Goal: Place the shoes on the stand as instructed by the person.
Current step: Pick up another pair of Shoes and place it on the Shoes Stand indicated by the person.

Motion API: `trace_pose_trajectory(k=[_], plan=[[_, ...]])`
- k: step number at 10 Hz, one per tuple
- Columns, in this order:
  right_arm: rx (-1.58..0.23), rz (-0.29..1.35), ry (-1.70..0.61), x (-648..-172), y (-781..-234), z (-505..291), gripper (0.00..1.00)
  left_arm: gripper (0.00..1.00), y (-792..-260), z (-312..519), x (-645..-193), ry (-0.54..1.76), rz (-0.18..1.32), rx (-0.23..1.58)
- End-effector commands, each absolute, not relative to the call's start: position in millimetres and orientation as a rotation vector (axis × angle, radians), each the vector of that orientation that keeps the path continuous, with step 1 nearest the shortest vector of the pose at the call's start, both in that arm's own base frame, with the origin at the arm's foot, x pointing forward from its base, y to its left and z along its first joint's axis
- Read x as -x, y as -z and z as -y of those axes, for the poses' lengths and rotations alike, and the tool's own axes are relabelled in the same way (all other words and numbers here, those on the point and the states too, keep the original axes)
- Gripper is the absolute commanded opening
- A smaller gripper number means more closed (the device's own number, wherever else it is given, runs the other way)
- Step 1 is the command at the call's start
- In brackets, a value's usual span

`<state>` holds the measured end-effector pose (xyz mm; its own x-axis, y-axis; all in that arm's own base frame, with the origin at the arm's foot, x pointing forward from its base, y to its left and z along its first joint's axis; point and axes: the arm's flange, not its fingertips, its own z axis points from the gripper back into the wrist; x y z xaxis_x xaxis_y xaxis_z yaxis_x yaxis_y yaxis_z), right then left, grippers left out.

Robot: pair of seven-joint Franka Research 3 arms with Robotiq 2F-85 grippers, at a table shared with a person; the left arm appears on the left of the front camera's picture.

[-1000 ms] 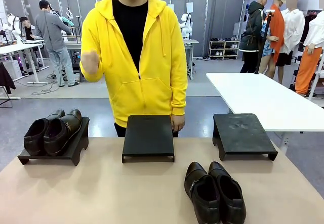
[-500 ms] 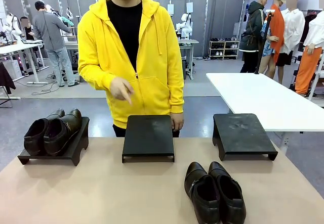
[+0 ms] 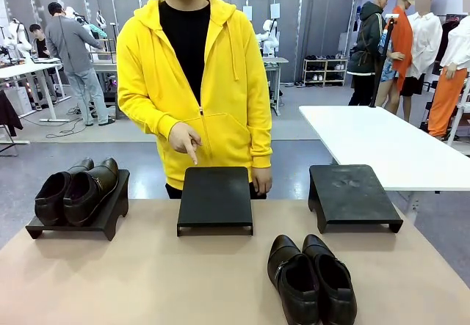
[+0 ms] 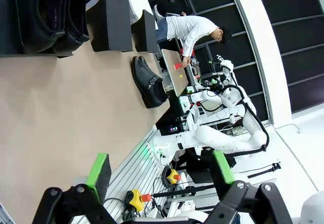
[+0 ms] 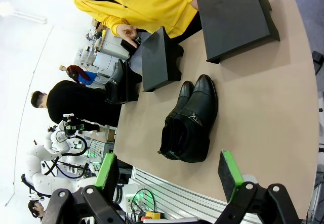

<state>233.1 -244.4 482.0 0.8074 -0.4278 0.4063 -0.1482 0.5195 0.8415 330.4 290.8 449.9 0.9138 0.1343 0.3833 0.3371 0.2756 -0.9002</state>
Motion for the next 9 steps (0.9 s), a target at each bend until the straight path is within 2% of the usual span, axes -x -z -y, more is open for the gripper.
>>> trace_pose_trajectory(k=[1,9], plan=[[-1.036,0.637,0.172,-234.1,-483.6,245.2,1.0,1.0,-450.2,-286.5,-325.1,0.148,0.428,1.287],[-1.036,0.637,0.172,-234.1,-483.6,245.2,1.0,1.0,-450.2,-286.5,-325.1,0.148,0.428,1.287]])
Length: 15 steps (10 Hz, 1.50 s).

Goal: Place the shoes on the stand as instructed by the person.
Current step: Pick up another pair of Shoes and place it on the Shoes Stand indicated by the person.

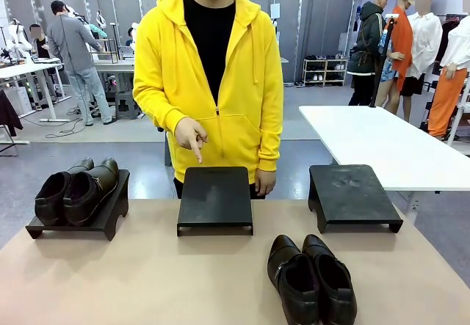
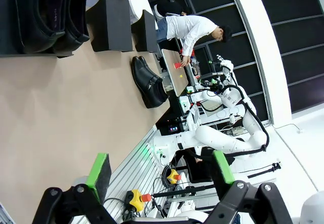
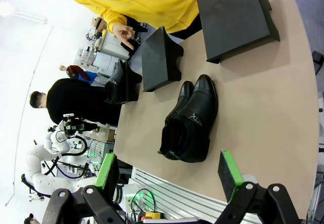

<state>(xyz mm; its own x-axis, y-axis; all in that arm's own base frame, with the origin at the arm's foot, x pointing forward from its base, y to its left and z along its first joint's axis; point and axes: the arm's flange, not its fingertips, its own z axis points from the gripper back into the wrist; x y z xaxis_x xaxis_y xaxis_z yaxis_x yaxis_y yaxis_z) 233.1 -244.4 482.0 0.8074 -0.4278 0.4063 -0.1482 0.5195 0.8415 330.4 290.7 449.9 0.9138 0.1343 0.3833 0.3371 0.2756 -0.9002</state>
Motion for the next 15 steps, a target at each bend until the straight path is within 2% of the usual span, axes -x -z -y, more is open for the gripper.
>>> trace_pose_trajectory(k=[1,2,3,5,8,11,15], plan=[[-1.036,0.637,0.172,-234,-484,245,1.0,1.0,-450,-286,-325,0.148,0.428,1.287],[-1.028,0.635,0.182,-233,-482,244,1.0,1.0,-450,-286,-325,0.148,0.428,1.287],[-0.985,0.622,0.137,-238,-503,231,1.0,1.0,-450,-286,-325,0.148,0.428,1.287],[-0.843,0.548,0.096,-266,-547,178,1.0,1.0,-450,-286,-325,0.148,0.428,1.287],[-0.662,0.458,-0.011,-298,-579,79,1.0,1.0,-450,-286,-325,0.148,0.428,1.287],[-0.48,0.347,-0.106,-307,-569,-25,1.0,1.0,-450,-286,-325,0.148,0.428,1.287],[-0.317,0.26,-0.177,-309,-519,-120,1.0,1.0,-450,-286,-325,0.148,0.428,1.287]])
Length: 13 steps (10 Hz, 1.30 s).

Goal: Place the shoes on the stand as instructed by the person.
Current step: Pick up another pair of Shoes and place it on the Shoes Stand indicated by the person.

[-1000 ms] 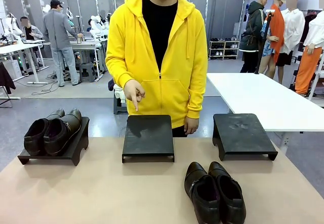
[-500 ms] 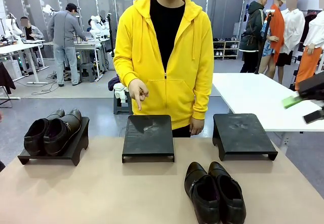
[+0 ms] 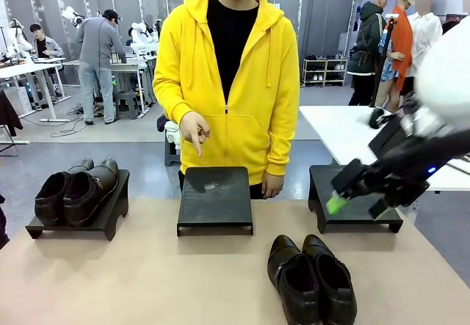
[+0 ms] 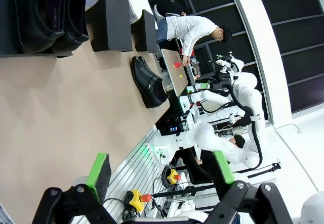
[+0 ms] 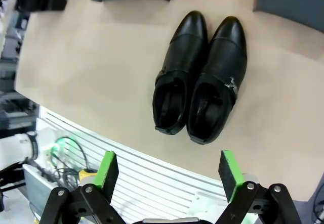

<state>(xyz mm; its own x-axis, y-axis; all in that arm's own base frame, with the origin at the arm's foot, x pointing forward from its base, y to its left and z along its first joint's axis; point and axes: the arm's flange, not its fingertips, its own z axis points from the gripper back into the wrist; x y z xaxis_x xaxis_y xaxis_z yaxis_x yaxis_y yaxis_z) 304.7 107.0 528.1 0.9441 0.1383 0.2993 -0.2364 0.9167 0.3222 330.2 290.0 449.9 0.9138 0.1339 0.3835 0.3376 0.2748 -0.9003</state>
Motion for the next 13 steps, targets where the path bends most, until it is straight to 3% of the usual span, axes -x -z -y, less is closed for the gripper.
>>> trace_pose_trajectory(k=[1,6,13], plan=[[-0.284,0.237,-0.193,-309,-503,-137,1.0,1.0,-450,-286,-325,0.148,0.428,1.287],[-0.121,0.194,-0.224,-327,-433,-177,1.0,1.0,-450,-286,-325,0.148,0.428,1.287],[-0.063,0.124,-0.21,-345,-366,-184,1.0,1.0,-450,-286,-325,0.148,0.428,1.287]])
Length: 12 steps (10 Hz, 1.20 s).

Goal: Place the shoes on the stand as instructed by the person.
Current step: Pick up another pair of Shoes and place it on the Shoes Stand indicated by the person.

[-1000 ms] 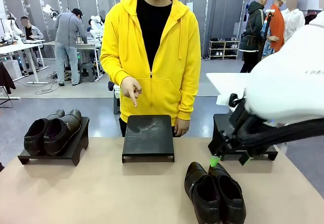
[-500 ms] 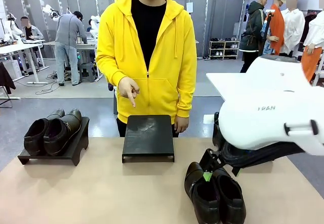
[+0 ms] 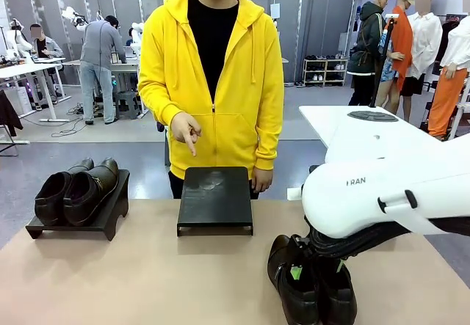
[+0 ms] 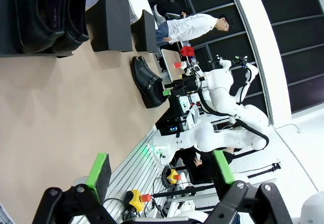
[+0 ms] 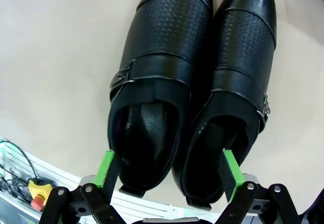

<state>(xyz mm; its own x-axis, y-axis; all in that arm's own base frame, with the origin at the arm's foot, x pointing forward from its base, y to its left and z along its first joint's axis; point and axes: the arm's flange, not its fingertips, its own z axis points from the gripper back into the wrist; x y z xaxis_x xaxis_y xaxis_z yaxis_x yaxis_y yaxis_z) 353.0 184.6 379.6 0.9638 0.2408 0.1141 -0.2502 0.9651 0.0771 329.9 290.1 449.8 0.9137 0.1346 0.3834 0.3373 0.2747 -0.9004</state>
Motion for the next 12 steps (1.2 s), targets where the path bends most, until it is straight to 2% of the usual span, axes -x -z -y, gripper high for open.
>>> trace_pose_trajectory(k=[1,4,5,6,7,8,10,11,12], plan=[[-0.058,0.107,-0.197,-350,-360,-182,1.0,1.0,-450,-286,-325,0.148,0.428,1.287],[-0.037,0.064,-0.192,-350,-333,-180,1.0,1.0,-450,-286,-325,0.148,0.428,1.287],[-0.028,0.067,-0.199,-347,-328,-181,0.92,1.0,-450,-286,-325,0.148,0.428,1.287],[-0.028,0.085,-0.212,-347,-329,-183,0.41,1.0,-450,-286,-325,0.148,0.428,1.287],[-0.022,0.09,-0.209,-347,-331,-184,0.33,1.0,-450,-286,-325,0.148,0.428,1.287],[-0.016,0.096,-0.203,-347,-334,-185,0.0,1.0,-450,-286,-325,0.148,0.428,1.287],[-0.007,0.095,-0.185,-346,-334,-187,0.0,1.0,-450,-286,-325,0.148,0.428,1.287],[-0.003,0.093,-0.181,-345,-332,-189,0.13,1.0,-450,-286,-325,0.148,0.428,1.287],[0.0,0.095,-0.18,-344,-334,-191,0.03,1.0,-450,-286,-325,0.148,0.428,1.287]])
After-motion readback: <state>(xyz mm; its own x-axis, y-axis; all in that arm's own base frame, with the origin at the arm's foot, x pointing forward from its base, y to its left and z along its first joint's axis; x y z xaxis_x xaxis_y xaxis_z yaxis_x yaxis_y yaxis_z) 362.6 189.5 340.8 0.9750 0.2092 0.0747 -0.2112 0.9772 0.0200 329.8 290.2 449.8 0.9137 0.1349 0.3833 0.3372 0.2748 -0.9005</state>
